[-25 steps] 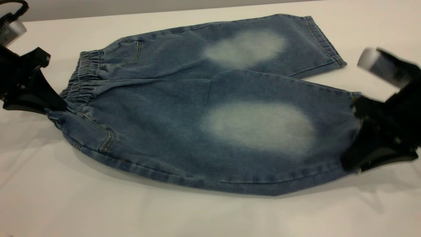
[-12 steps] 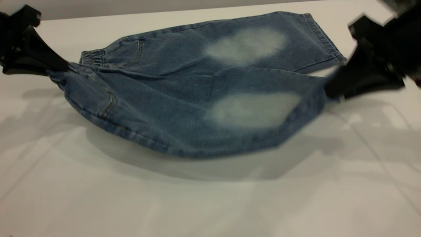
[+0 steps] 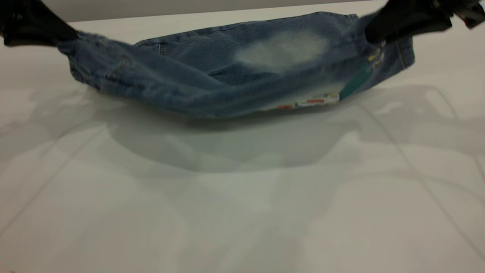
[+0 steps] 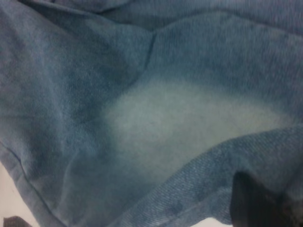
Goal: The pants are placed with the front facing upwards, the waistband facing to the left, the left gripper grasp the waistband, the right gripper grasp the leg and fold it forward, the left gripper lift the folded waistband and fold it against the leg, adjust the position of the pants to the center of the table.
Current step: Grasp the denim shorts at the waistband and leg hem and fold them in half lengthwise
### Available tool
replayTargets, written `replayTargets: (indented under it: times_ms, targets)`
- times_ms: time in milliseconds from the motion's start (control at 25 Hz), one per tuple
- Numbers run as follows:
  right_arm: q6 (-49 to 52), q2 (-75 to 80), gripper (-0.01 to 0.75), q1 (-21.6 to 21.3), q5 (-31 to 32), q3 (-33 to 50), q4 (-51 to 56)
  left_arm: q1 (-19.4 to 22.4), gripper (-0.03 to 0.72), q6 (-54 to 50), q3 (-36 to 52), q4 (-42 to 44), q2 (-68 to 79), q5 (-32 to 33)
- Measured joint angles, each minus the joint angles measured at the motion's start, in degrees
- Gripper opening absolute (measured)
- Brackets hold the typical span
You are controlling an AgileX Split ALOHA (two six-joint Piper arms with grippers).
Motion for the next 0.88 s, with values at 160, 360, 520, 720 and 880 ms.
replayTargets:
  times_ms: [160, 360, 520, 720, 880]
  targets:
    - [0.7, 1.9, 0.034, 0.0, 0.2, -3.3, -0.4, 0.0, 0.095, 0.0, -2.3, -1.5, 0.1, 0.4]
    - [1.4, 4.5, 0.034, 0.0, 0.8, -6.6, -0.6, 0.0, 0.095, -1.5, -4.8, -2.4, 0.2, 0.9]
    - [2.7, 4.6, 0.034, 0.0, 1.1, -9.1, -1.9, 0.0, 0.095, -2.7, -5.5, -2.4, 0.2, 0.8]
    - [4.8, 6.3, 0.034, 0.0, 1.4, -12.5, -4.4, 0.0, 0.095, -2.7, -5.6, -2.9, 0.2, -1.3]
    - [5.8, 8.3, 0.034, 0.0, 1.4, -15.1, -4.8, 0.0, 0.095, -2.7, -5.6, -5.0, 0.2, -3.1]
